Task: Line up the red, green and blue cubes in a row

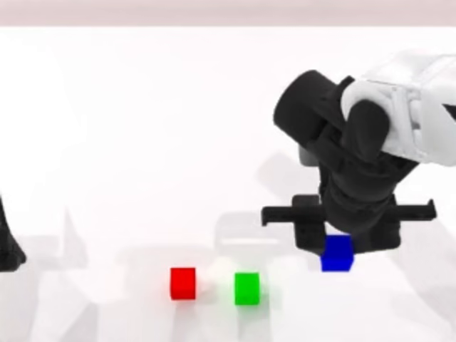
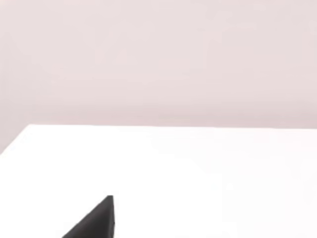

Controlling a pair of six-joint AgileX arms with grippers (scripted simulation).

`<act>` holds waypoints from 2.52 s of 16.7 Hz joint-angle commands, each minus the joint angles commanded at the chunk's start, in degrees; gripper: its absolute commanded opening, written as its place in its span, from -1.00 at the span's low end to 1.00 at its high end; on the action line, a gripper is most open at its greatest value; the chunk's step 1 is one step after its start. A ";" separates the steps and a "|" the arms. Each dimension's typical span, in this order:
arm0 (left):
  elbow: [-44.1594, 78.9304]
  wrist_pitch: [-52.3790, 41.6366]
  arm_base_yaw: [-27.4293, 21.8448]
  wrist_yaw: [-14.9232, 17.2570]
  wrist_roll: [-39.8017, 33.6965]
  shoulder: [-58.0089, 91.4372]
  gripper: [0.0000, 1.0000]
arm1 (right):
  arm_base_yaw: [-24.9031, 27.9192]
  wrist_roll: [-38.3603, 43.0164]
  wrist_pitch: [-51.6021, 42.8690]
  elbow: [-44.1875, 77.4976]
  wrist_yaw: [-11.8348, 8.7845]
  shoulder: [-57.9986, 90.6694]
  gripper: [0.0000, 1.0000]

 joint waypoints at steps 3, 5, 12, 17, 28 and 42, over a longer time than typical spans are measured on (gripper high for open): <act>0.00 0.00 0.00 0.00 0.00 0.00 1.00 | -0.28 0.00 0.00 0.20 -0.10 0.26 -1.00; 0.00 0.00 0.00 0.00 0.00 0.00 1.00 | -0.25 0.00 0.98 -0.56 -0.10 0.55 -1.00; 0.00 0.00 0.00 0.00 0.00 0.00 1.00 | 0.27 0.34 14.93 -9.68 0.03 4.98 -1.00; 0.00 0.00 0.00 0.00 0.00 0.00 1.00 | 0.32 0.40 15.68 -10.33 0.03 5.36 -1.00; 0.00 0.00 0.00 0.00 0.00 0.00 1.00 | 0.32 0.40 15.68 -10.33 0.03 5.36 0.66; 0.00 0.00 0.00 0.00 0.00 0.00 1.00 | 0.50 0.49 13.30 -8.61 0.03 4.58 1.00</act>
